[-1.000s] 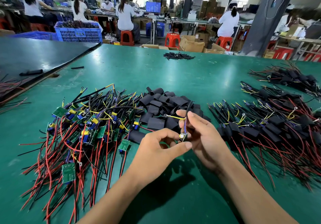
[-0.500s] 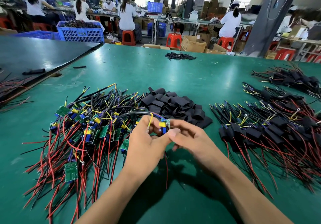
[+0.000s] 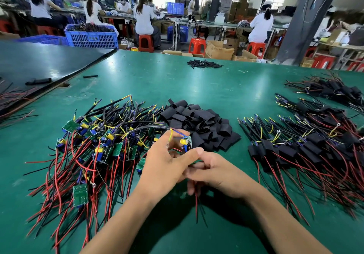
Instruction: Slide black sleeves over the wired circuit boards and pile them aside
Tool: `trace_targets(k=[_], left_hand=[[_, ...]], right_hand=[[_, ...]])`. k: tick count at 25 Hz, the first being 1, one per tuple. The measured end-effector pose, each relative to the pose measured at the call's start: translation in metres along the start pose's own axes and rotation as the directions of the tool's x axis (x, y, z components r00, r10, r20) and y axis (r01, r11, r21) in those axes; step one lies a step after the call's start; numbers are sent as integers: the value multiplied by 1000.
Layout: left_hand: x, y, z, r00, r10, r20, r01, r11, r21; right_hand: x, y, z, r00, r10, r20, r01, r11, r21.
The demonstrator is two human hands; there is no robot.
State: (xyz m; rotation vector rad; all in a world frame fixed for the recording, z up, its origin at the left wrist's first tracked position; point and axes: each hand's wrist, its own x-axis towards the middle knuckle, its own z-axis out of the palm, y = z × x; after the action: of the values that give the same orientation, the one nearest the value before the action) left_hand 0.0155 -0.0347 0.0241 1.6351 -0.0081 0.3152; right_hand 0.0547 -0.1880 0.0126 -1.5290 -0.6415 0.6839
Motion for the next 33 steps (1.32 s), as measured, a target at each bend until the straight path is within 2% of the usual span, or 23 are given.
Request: trace_targets(k=[3, 5, 7, 9, 11, 13, 15, 17, 18, 20, 22, 24, 26, 27, 28, 30, 31, 33], left_hand=[[0, 3, -1, 997, 31, 68, -28, 998, -50], [-4, 4, 3, 995, 75, 63, -73, 997, -32], [-5, 0, 6, 988, 154, 4, -152, 970, 189], [-5, -3, 5, 971, 232, -62, -189, 899, 395], [-2, -6, -1, 950, 268, -162, -181, 892, 414], [3, -8, -8, 935, 253, -248, -142, 909, 392], [7, -11, -13, 939, 192, -285, -70, 919, 388], [12, -14, -16, 960, 59, -275, 40, 939, 341], [13, -15, -17, 965, -41, -260, 111, 959, 262], [15, -15, -18, 943, -264, -203, 269, 963, -4], [15, -11, -20, 903, -411, -127, 385, 904, -187], [15, -8, -22, 882, -466, -72, 436, 864, -251], [16, -8, -23, 876, -481, -44, 452, 849, -274], [16, -8, -23, 877, -479, -45, 448, 848, -284], [16, -8, -24, 877, -477, -55, 441, 846, -299], [18, -9, -25, 870, -486, -81, 433, 834, -342], [19, -9, -25, 865, -493, -88, 434, 825, -361], [20, -10, -25, 855, -509, -94, 439, 810, -389]], right_hand=[[-3, 0, -16, 999, 43, -14, -41, 994, 102], [-7, -1, -26, 997, 72, -15, -70, 994, 82], [-7, 0, -30, 996, 85, -19, -85, 996, 3], [-6, 3, -32, 995, 90, -52, -91, 996, -24], [-6, 6, -34, 987, 104, -121, -104, 995, 3], [-5, 8, -38, 963, 109, -248, -97, 993, 60], [-3, 10, -42, 904, 113, -412, -56, 987, 147], [0, 11, -42, 854, 101, -510, 1, 980, 197], [2, 12, -40, 845, 83, -529, 23, 981, 190], [4, 16, -37, 845, 36, -534, 40, 991, 130], [5, 18, -34, 850, -6, -527, 53, 996, 74], [5, 20, -32, 861, -49, -506, 72, 997, 25], [4, 21, -32, 860, -119, -497, 62, 990, -130], [4, 23, -32, 846, -173, -504, 25, 958, -287], [5, 26, -31, 834, -233, -500, -33, 883, -468], [7, 31, -30, 836, -306, -455, -146, 675, -723], [7, 32, -29, 842, -311, -441, -178, 611, -772], [7, 33, -26, 844, -314, -435, -199, 570, -797]])
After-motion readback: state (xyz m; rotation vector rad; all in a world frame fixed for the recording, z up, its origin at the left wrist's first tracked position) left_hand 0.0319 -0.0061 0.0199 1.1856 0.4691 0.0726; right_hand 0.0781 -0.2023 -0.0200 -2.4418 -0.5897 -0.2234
